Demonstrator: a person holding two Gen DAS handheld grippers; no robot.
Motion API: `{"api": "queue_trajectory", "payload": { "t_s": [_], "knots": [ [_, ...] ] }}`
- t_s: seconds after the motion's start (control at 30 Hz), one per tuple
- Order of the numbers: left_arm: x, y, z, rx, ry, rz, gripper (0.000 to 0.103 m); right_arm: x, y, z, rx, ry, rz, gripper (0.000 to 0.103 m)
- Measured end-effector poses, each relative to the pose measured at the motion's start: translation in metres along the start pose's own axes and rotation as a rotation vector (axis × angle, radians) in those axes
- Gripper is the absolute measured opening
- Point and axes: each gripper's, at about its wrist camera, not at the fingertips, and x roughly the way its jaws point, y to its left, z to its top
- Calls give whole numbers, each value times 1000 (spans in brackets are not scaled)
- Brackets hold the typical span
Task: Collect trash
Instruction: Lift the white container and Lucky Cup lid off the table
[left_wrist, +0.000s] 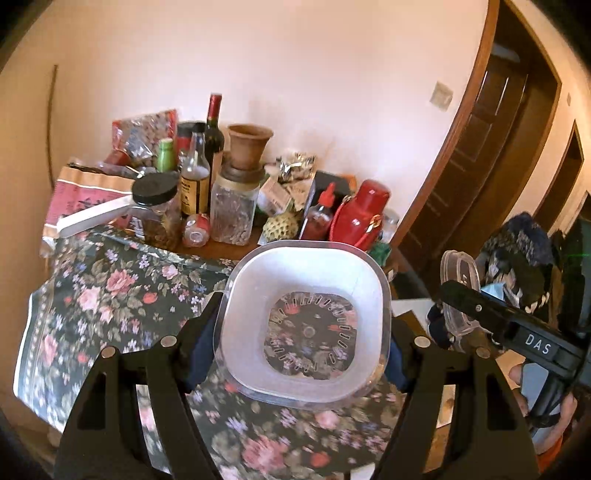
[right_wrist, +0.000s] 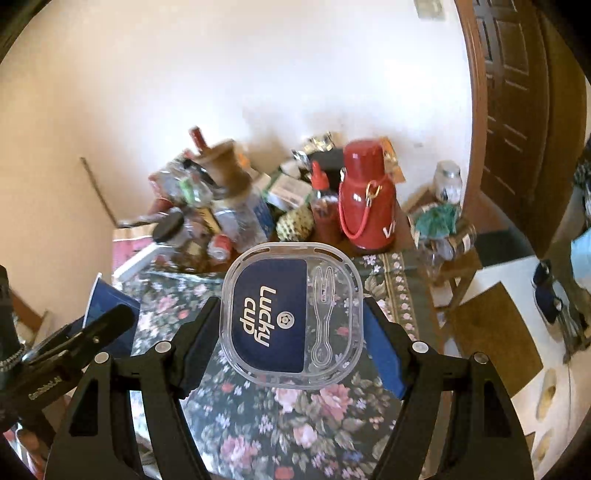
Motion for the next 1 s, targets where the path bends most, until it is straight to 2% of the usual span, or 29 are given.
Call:
{"api": "queue_trajectory", "payload": {
  "t_s": [0.23,0.47,0.73,1.0],
  "knots": [
    [-67,-26,-25,-23,-74,26,73,-52,4,-16,-60,-41,73,72],
    [-123,-27,-43,-8,-131,42,73,-98,19,-34,-90,-83,121,72],
    [-179,-12,-67,31,-176,-5,73,-144,46,-68,-91,-142,99,72],
    [-240,16,-119,70,-150,-45,73,-179,85,-125,-44,-147,65,72]
  ]
}}
